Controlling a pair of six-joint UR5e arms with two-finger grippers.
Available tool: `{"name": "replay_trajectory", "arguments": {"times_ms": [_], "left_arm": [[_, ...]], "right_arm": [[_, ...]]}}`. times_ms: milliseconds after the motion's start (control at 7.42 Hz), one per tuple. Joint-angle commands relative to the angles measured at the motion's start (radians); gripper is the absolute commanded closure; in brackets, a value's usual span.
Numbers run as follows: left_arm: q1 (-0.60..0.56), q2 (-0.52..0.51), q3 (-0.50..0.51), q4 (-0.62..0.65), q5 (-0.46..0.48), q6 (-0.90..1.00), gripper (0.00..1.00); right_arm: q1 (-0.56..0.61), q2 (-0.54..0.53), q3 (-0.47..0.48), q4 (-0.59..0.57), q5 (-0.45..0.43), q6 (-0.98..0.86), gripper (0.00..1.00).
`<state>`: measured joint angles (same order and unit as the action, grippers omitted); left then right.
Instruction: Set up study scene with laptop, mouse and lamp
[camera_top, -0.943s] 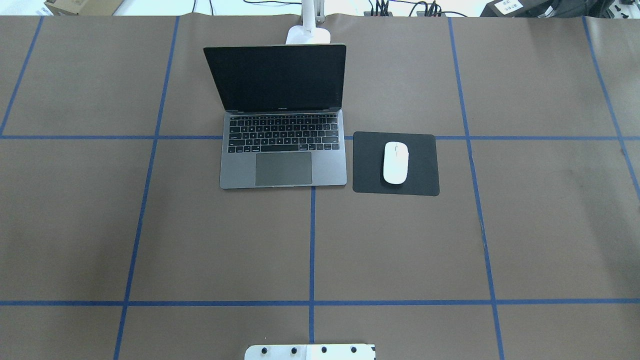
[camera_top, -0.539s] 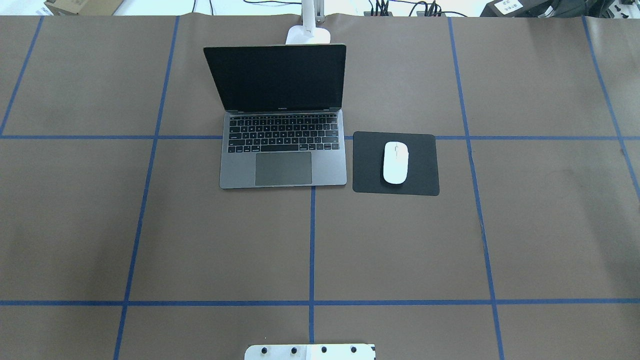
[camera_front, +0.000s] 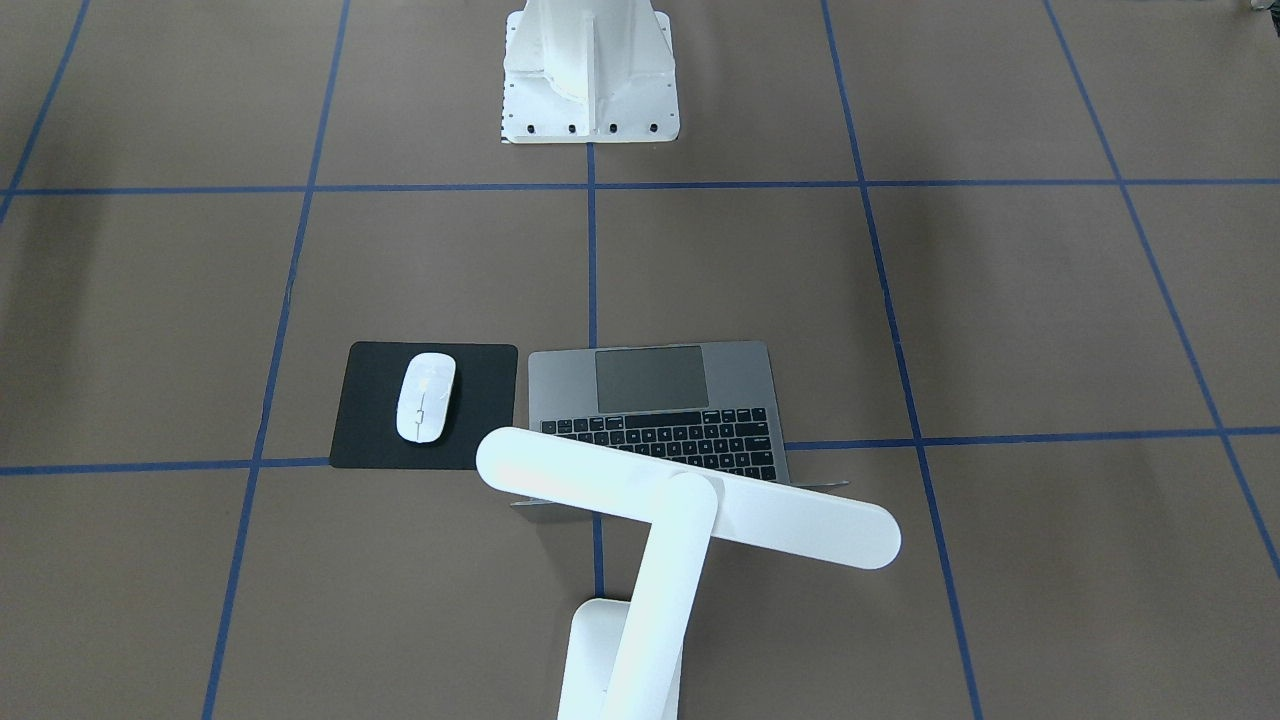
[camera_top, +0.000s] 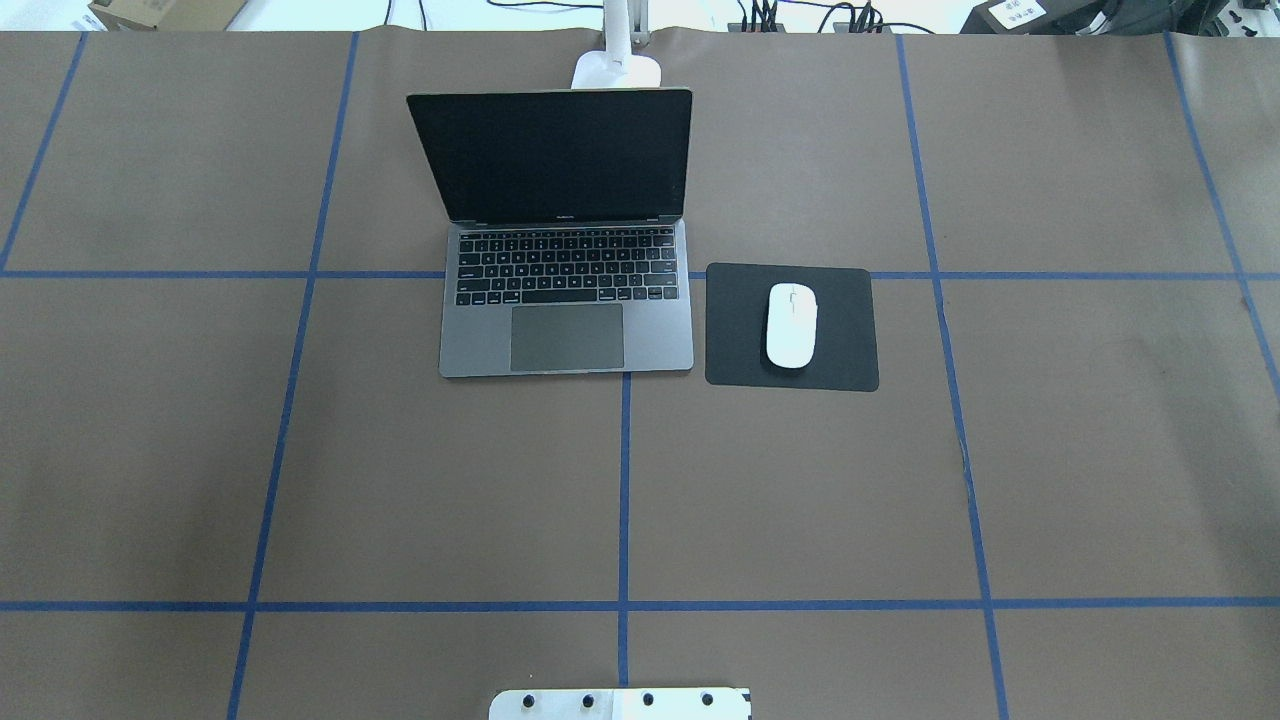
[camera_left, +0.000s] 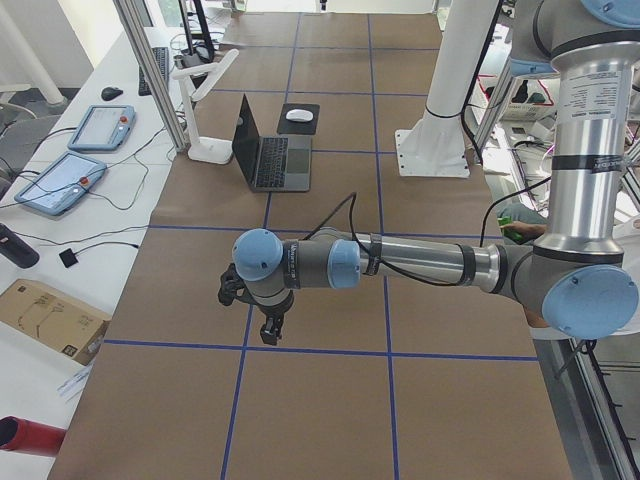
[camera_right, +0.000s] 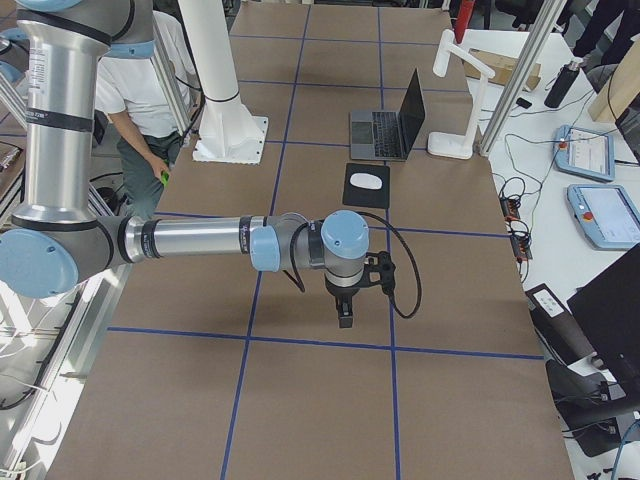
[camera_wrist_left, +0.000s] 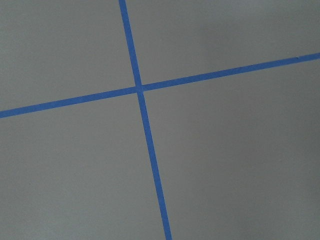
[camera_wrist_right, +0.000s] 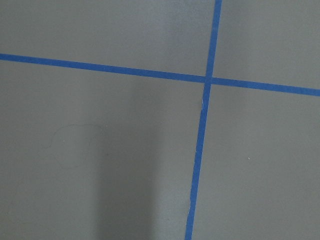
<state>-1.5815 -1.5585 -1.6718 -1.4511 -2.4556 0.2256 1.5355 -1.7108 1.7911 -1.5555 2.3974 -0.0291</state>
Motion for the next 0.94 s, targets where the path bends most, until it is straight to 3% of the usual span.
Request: {"name": "replay_trajectory", "arguments": {"times_ms": [0,404,809], "left_arm": [[0.0,0.0,0.0,0.0,0.0,-0.002,0.01],[0.0,-0.009,0.003,0.0,0.012,-0.088,0.01],[0.0,0.0,0.004,-0.086,0.098,-0.172,0.01]], "right_arm": [[0.0,0.0,0.001,0.0,0.0,0.0,0.01],[0.0,0.0,-0.001,0.0,-0.001,0.0,0.01],[0.0,0.002,-0.001,0.002,-0.003,-0.002,0.01]]}}
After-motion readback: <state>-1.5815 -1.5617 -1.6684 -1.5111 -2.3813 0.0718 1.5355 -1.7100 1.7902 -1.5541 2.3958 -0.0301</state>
